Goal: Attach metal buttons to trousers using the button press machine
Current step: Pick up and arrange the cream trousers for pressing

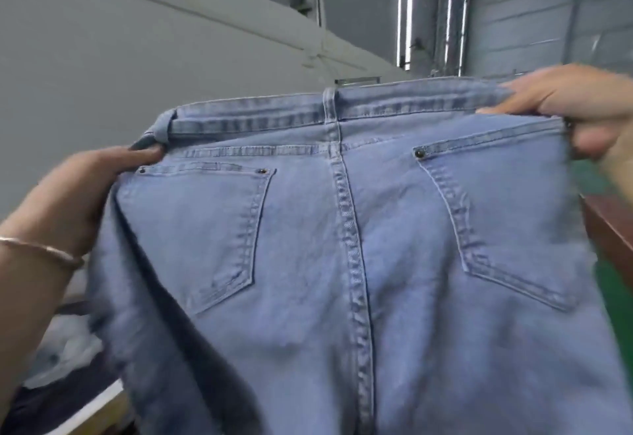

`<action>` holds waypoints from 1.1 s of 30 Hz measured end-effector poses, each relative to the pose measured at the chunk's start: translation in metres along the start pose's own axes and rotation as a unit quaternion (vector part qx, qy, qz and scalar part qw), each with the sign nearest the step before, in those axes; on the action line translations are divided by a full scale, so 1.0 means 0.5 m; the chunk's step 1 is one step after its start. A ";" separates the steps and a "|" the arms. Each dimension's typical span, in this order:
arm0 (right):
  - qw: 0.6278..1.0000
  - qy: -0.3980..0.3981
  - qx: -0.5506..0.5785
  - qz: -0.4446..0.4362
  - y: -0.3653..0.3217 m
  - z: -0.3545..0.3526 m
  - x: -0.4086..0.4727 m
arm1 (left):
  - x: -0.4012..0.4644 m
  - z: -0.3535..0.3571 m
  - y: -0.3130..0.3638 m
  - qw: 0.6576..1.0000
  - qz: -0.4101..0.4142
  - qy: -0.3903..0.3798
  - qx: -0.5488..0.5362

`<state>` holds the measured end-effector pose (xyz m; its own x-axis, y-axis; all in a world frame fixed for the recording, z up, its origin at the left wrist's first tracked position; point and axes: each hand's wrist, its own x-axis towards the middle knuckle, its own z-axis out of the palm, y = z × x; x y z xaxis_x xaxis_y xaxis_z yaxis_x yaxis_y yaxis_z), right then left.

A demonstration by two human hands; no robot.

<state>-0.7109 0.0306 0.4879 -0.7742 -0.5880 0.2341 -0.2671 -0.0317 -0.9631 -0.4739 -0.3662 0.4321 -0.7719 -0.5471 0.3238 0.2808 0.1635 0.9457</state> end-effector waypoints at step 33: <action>0.898 -0.182 -0.334 -0.222 0.318 0.186 -0.035 | -0.024 0.109 -0.411 0.823 -0.247 -0.100 0.502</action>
<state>-0.6865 -0.0392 0.3183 -0.3001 -0.8664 0.3992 -0.8815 0.0920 -0.4631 -0.5533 -0.3487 0.2356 -0.7570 -0.6205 -0.2049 -0.6308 0.6120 0.4770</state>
